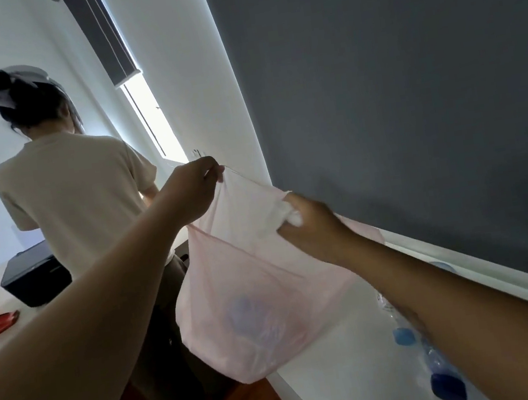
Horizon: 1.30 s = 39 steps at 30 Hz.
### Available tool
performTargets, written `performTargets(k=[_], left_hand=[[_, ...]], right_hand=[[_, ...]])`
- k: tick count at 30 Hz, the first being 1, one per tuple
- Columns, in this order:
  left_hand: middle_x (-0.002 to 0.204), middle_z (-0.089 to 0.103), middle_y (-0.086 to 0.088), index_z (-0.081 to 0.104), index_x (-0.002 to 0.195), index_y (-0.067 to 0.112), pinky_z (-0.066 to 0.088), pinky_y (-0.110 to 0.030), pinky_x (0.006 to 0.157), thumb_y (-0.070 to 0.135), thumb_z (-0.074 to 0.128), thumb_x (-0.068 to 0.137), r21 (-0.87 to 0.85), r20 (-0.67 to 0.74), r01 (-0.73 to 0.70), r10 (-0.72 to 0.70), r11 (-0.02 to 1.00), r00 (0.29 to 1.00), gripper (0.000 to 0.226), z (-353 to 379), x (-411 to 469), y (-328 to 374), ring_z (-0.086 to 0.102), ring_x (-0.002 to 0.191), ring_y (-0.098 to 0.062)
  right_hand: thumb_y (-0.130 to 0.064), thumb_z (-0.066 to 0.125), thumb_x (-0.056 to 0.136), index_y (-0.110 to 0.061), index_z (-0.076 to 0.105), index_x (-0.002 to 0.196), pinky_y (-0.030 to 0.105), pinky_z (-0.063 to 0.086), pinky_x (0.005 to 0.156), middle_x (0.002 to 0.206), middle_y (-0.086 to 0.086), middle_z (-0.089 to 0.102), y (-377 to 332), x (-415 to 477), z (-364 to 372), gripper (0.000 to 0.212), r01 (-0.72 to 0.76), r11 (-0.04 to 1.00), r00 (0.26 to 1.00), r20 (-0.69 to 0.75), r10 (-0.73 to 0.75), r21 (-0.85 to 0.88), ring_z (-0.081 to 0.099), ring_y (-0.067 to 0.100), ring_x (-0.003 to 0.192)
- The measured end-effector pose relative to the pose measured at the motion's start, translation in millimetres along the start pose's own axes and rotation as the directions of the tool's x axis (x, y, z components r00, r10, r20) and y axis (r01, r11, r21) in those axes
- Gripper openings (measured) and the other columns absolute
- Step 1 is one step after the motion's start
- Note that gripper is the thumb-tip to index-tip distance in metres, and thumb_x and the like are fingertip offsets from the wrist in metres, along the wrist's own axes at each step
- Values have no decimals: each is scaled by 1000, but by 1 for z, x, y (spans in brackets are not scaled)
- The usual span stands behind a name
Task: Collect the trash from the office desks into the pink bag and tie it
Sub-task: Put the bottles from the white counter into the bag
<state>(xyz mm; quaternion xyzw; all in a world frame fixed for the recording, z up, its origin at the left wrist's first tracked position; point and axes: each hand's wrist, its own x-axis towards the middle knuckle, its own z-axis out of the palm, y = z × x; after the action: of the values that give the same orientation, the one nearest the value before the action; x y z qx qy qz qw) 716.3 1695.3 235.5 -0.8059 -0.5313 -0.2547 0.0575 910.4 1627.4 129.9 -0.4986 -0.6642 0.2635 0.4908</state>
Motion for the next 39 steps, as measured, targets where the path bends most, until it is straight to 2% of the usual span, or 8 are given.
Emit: performTargets(k=[5,11,16,20,24,30,34,39], left_hand=[[71,52,8,64,89,13,34,-27,72,22,43,104,-4,-2,29,-29,1000,1000,27,-1,-1,-8,48,63,-13],[70,52,4,62,90,15,35,-28,69,28,42,105,-16,21,63,-63,998,998,28,13,-2,-5,45,58,-6],[87,60,-6,64,93,14,40,-30,73,28,42,104,-42,48,56,-54,998,997,28,32,7,-2,53,68,-23],[71,51,1,62,89,16,39,-31,74,26,42,104,-50,81,34,-30,998,996,27,48,6,-1,51,72,-26],[68,50,2,62,91,15,38,-31,71,25,41,104,-54,95,23,-17,998,995,27,56,-1,2,50,65,-23],[86,56,-5,60,91,17,39,-31,71,27,41,105,-39,105,33,-29,999,994,25,47,0,7,51,66,-21],[99,64,-11,63,95,15,44,-32,76,26,41,104,-38,88,47,-44,998,995,26,43,1,8,57,81,-28],[106,69,-14,63,95,16,49,-36,83,25,40,104,-53,80,68,-63,996,995,26,36,-2,6,62,91,-31]], right_hand=[[-66,66,73,-36,10,153,46,39,107,152,10,32,26,30,30,102,-189,834,815,391,428,-518,40,34,135],[-40,69,85,-26,61,122,35,53,84,113,7,67,29,11,-10,41,-292,905,821,404,403,-310,65,21,92],[-28,59,86,-17,51,68,34,47,59,67,4,57,57,-10,-63,23,-377,916,912,-226,342,-137,56,23,64],[-35,59,85,-21,55,119,37,43,91,125,14,48,115,-62,-63,36,-600,636,794,-266,546,-485,50,36,115],[-34,61,85,-37,29,144,42,42,97,149,13,23,143,-113,-17,67,-404,433,804,-88,588,-806,39,35,126],[-36,62,83,-34,28,147,40,43,97,153,13,21,125,-104,-24,73,-605,635,790,-261,555,-480,41,38,125],[-22,69,72,-24,38,136,36,48,94,153,10,30,79,-66,-39,71,-197,952,870,-489,60,-235,43,33,129],[-38,68,84,-39,24,146,36,21,117,164,-4,-4,42,-46,15,76,121,916,993,56,-107,-383,2,19,151]])
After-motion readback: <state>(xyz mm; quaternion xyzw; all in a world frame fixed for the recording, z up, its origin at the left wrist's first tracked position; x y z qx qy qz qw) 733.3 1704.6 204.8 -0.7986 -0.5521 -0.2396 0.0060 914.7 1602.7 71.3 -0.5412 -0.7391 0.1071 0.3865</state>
